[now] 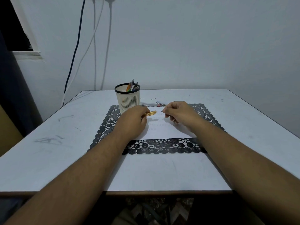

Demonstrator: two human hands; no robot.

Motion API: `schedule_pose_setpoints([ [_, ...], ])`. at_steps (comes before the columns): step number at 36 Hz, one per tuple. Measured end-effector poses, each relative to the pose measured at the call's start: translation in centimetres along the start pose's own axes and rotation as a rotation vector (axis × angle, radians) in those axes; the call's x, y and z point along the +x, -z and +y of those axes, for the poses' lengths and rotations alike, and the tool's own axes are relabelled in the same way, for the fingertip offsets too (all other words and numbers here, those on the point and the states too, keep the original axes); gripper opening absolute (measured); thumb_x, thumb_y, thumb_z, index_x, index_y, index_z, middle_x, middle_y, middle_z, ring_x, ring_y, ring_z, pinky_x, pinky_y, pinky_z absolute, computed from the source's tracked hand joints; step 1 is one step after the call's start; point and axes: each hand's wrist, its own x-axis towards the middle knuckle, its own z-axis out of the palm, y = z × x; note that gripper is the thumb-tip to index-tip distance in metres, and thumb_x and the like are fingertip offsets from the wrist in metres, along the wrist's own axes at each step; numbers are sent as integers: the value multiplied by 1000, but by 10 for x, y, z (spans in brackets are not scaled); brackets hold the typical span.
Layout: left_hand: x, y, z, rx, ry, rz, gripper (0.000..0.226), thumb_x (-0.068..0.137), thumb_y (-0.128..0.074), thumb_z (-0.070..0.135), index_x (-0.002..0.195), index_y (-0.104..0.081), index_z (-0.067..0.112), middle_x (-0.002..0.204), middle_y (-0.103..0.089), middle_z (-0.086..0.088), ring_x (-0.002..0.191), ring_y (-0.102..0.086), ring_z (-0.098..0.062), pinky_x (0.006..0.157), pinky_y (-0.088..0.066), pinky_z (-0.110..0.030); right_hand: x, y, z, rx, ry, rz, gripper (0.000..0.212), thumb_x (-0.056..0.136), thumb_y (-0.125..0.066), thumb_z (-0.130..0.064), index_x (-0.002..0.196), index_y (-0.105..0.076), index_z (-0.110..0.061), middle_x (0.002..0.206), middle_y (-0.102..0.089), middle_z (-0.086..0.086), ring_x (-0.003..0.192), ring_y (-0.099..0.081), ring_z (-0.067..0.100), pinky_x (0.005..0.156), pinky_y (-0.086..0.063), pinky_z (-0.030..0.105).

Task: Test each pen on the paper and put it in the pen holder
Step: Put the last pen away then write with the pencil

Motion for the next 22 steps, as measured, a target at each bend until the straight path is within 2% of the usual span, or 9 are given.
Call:
schedule_pose_setpoints([
  [4,2,-3,-6,-60,18,-51,41,96,-50,3,131,-68,13,112,-54,-2,103,-53,-19,85,-41,-30,2,8,1,-145,21,69,12,96,-70,-24,87,-74,-17,81,-77,-2,53,-55,1,48,-40,15],
  [7,0,-9,-10,-55,-18,-67,42,98,-51,-1,133,-68,13,105,-46,1,95,-48,-15,82,-39,-27,2,10,4,-171,25,87,13,97,-69,-22,88,-73,-14,79,-75,-2,49,-53,-3,43,-38,12],
  [10,0,-10,-9,-54,-73,-68,38,98,-54,-1,129,-71,14,103,-51,-1,94,-52,-19,81,-44,-32,2,12,7,-222,28,93,14,98,-68,-22,89,-73,-13,81,-74,-2,44,-51,-6,49,-38,18],
  [12,1,-8,-6,-52,-103,-73,36,96,-58,-1,125,-72,14,107,-59,-3,97,-57,-20,85,-48,-33,2,13,8,-257,40,92,15,99,-68,-22,92,-74,-10,83,-74,-2,42,-50,-9,49,-35,16],
  [14,2,-5,-4,-61,-114,-65,33,94,-63,2,121,-74,17,105,-65,0,96,-60,-17,85,-48,-31,4,12,7,-300,52,84,15,98,-68,-23,92,-75,-11,83,-74,-7,47,-52,-13,50,-35,13],
  [16,1,-5,0,-84,-99,-55,29,91,-68,7,116,-75,20,98,-69,7,90,-60,-11,84,-51,-30,5,10,7,-319,66,69,14,97,-69,-23,89,-75,-12,81,-73,-10,55,-56,-11,57,-37,17],
  [19,0,-5,3,-101,-57,-121,24,91,-71,14,112,-75,24,95,-67,14,89,-61,-7,85,-52,-30,3,6,8,-347,98,36,13,95,-70,-20,86,-75,-14,75,-70,-10,64,-57,-2,61,-39,20],
  [22,0,-2,-1,-100,-39,-189,20,91,-73,25,110,-70,31,99,-59,15,91,-59,-6,81,-50,-28,0,2,8,-379,136,-10,11,94,-71,-21,84,-76,-19,75,-70,-8,62,-56,-2,59,-39,16],
])
